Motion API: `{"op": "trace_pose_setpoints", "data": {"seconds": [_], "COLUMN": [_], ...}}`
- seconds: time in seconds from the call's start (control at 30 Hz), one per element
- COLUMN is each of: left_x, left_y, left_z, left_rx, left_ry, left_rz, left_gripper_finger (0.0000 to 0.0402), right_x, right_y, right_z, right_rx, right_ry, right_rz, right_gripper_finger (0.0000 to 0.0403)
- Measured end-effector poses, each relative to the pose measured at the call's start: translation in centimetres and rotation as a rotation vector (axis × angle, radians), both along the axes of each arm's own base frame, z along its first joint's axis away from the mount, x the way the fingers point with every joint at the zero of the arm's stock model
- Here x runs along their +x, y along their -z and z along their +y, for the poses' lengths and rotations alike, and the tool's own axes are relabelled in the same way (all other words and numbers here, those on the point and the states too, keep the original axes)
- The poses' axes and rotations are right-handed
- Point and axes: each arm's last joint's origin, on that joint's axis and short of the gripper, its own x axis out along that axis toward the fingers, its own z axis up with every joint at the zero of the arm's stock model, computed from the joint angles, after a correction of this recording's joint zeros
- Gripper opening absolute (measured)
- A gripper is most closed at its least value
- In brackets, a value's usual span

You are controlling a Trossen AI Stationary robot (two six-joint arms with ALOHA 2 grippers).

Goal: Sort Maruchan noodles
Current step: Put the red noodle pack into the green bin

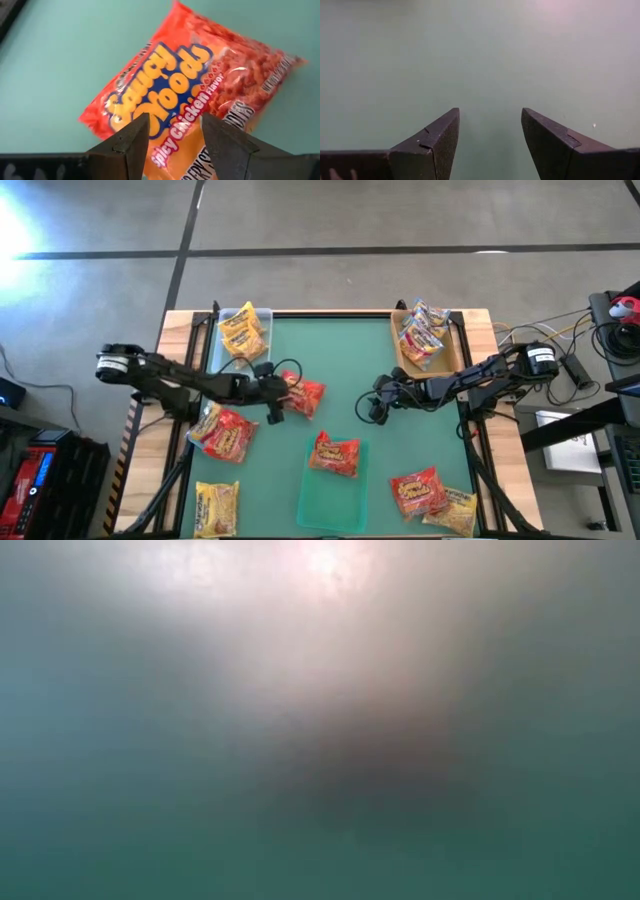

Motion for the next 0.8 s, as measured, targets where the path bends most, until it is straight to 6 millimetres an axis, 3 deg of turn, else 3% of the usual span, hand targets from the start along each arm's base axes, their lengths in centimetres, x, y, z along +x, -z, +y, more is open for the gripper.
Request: {"op": "trace_pose_setpoints", "data": {"seconds": [0.33, 0.5, 0.6, 0.8], "left_x": [0.6, 1.1, 0.7, -1.0], "left_y": [-0.9, -1.8, -1.4, 0.2], "left_z": [1.8, 0.9, 0.1, -0.9], "left_rx": [0.003, -0.332, -0.513, -0.652], "left_ry": [-0.062, -0.121, -0.212, -0.393], "left_rz": [-0.104, -0.172, -0.122, 0.023], "left_gripper_finger": [0.0166, 0.0166, 0.0166, 0.0166], "right_x": [0.7, 1.4, 2.1, 3.1], "right_y": [-0.7, -1.4, -2.3, -3.7], "right_z": [0.0, 0.0, 0.0, -0.1], "right_rx": [-0.011, -0.006, -0.015, -0.090], "right_ry": [-0.009, -0.003, -0.011, -0.069], "right_rz": [-0.094, -0.166, -0.246, -0.309], "right_gripper_finger": [0.0205, 0.0205, 0.0205, 0.0205]}}
